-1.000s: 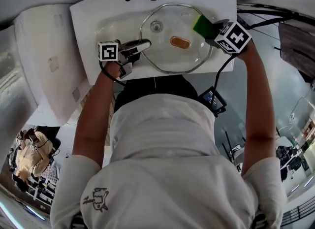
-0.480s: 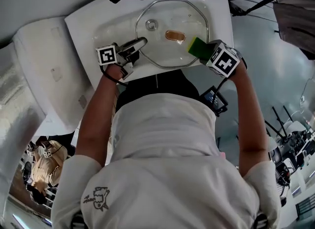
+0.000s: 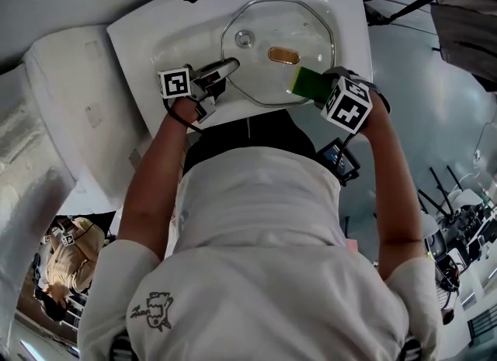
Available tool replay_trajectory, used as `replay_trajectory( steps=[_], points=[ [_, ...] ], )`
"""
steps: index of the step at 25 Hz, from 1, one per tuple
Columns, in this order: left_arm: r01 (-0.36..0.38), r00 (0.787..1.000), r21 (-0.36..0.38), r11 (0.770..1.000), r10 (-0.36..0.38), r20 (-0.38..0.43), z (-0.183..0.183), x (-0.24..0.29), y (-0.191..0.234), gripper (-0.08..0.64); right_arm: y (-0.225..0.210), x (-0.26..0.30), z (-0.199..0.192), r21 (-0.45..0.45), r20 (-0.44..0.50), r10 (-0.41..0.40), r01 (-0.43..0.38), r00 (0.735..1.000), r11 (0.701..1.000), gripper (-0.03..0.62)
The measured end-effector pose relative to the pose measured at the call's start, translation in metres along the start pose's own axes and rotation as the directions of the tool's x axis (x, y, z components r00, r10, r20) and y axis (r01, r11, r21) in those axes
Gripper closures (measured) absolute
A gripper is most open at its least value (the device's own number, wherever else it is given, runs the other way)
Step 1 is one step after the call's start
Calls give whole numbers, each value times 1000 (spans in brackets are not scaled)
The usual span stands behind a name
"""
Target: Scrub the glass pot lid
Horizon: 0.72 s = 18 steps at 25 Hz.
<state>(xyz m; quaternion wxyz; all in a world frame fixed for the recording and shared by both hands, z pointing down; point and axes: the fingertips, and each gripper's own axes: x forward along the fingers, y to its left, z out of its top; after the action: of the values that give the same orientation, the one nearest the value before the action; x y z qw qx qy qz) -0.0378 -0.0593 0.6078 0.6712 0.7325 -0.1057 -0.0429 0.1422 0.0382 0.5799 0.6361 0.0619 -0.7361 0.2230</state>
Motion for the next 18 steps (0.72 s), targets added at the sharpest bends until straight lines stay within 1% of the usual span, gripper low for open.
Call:
replay_trajectory(
  steps=[3, 4, 8, 10, 12, 15, 16, 18],
  points=[
    [10, 1000, -7, 1000, -10, -4, -3, 0, 1, 443, 26, 11, 29, -95, -5, 27, -27, 1000, 995, 302],
    [16, 1000, -6, 1000, -16, -6, -3, 0, 1, 443, 34, 16, 41, -122, 0, 25, -25, 1000, 992, 302],
    [23, 1000, -7, 1000, -23, -20, -3, 1, 0, 443, 43, 29, 84, -199, 0, -64, 63, 998, 978, 302],
    [14, 1000, -6, 1000, -14, -26, -3, 0, 0, 443, 47, 30, 107, -204, 27, -94, 97, 995, 974, 302],
    [23, 999, -7, 1000, -23, -26, -3, 0, 0, 443, 51, 33, 126, -214, 39, -133, 138, 990, 967, 302],
    [27, 999, -10, 1000, -28, -30, -4, 0, 0, 443, 51, 44, 134, -245, 7, -213, 209, 977, 947, 303],
    [29, 999, -10, 1000, -29, -33, -4, 1, 0, 445, 51, 46, 132, -241, 2, -226, 220, 974, 945, 305],
    [33, 999, -11, 999, -33, -42, -3, 1, 1, 445, 53, 46, 121, -220, -4, -220, 213, 976, 952, 307]
  ],
)
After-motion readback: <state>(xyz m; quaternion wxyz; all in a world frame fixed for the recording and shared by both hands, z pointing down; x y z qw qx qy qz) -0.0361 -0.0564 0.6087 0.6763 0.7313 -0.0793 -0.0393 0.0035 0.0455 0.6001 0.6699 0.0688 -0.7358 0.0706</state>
